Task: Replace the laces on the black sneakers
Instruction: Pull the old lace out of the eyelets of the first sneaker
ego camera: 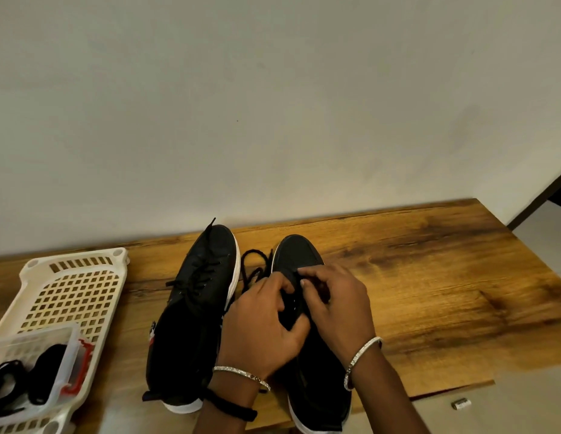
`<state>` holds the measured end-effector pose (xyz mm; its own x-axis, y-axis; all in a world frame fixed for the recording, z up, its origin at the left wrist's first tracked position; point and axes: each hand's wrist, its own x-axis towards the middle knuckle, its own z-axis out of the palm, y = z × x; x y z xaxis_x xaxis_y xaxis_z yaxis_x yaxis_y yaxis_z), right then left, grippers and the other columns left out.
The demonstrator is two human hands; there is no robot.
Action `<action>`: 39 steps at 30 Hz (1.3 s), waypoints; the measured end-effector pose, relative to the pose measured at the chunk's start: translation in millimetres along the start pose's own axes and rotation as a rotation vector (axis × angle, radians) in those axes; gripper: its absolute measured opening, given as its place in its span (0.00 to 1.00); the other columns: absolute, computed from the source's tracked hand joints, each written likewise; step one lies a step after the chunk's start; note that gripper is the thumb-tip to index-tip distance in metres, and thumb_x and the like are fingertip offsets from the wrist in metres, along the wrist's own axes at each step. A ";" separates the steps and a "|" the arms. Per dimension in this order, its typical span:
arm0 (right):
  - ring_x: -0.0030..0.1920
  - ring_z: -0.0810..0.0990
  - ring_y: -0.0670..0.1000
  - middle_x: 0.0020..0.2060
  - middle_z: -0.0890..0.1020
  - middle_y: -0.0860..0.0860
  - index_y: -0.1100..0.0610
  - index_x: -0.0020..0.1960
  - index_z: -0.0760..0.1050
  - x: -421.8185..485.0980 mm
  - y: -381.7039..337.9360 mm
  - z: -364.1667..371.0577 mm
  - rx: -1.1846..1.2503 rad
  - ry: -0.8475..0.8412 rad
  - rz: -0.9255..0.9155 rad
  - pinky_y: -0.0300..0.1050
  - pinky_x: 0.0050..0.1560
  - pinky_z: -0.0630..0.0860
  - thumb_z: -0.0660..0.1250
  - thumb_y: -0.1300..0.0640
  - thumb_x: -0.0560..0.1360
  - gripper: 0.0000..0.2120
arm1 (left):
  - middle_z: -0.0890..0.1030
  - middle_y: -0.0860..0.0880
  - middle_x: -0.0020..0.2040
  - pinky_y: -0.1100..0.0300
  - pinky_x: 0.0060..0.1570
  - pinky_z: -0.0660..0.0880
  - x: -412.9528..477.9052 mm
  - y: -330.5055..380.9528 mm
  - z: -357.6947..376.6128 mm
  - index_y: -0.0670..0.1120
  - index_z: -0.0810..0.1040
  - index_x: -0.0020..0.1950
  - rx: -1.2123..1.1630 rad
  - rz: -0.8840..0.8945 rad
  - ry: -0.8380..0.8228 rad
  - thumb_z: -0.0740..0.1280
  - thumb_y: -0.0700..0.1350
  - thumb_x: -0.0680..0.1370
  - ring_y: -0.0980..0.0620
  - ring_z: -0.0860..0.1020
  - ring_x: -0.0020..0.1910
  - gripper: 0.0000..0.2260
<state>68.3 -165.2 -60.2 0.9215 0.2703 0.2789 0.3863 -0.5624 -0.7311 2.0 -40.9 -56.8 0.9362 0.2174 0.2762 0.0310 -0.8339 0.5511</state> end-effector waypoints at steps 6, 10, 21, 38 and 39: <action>0.57 0.74 0.51 0.55 0.77 0.48 0.49 0.68 0.77 1.0 -10.6 8.4 -0.201 -0.141 0.032 0.39 0.50 0.68 0.61 0.56 0.82 0.16 | 0.74 0.55 0.30 0.56 0.28 0.75 0.0 -7.8 -2.2 0.51 0.75 0.41 -0.149 -0.056 0.103 0.66 0.52 0.67 0.56 0.74 0.27 0.07; 0.60 0.71 0.51 0.57 0.75 0.46 0.45 0.67 0.76 0.7 -19.2 8.0 -0.320 -0.239 0.065 0.41 0.47 0.68 0.63 0.53 0.80 0.16 | 0.74 0.55 0.29 0.55 0.26 0.74 -0.5 -11.4 -3.6 0.50 0.75 0.41 -0.202 -0.056 0.102 0.66 0.50 0.68 0.55 0.73 0.26 0.05; 0.30 0.80 0.46 0.31 0.84 0.50 0.56 0.40 0.81 5.5 -4.5 5.8 0.586 0.225 0.717 0.45 0.37 0.75 0.71 0.57 0.76 0.07 | 0.70 0.50 0.26 0.53 0.25 0.71 -1.0 -13.4 -4.8 0.49 0.72 0.39 -0.201 -0.057 0.136 0.68 0.46 0.68 0.49 0.70 0.25 0.05; 0.55 0.74 0.54 0.51 0.79 0.48 0.50 0.53 0.84 -1.7 -14.3 16.6 -0.332 -0.048 -0.044 0.51 0.50 0.76 0.75 0.60 0.71 0.11 | 0.71 0.52 0.26 0.52 0.26 0.73 1.1 -11.0 -4.1 0.51 0.71 0.37 -0.208 -0.065 0.145 0.68 0.49 0.71 0.52 0.72 0.25 0.07; 0.55 0.74 0.54 0.51 0.80 0.48 0.51 0.55 0.84 -2.2 -13.9 17.5 -0.333 -0.062 -0.050 0.51 0.50 0.76 0.74 0.60 0.71 0.13 | 0.71 0.52 0.26 0.52 0.26 0.73 1.3 -10.9 -4.2 0.51 0.71 0.37 -0.209 -0.062 0.146 0.67 0.50 0.71 0.52 0.72 0.25 0.07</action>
<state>60.2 -144.3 -61.6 0.9007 0.3454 0.2635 0.4326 -0.7689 -0.4708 1.5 -29.4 -59.2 0.8740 0.3485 0.3386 -0.0002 -0.6966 0.7174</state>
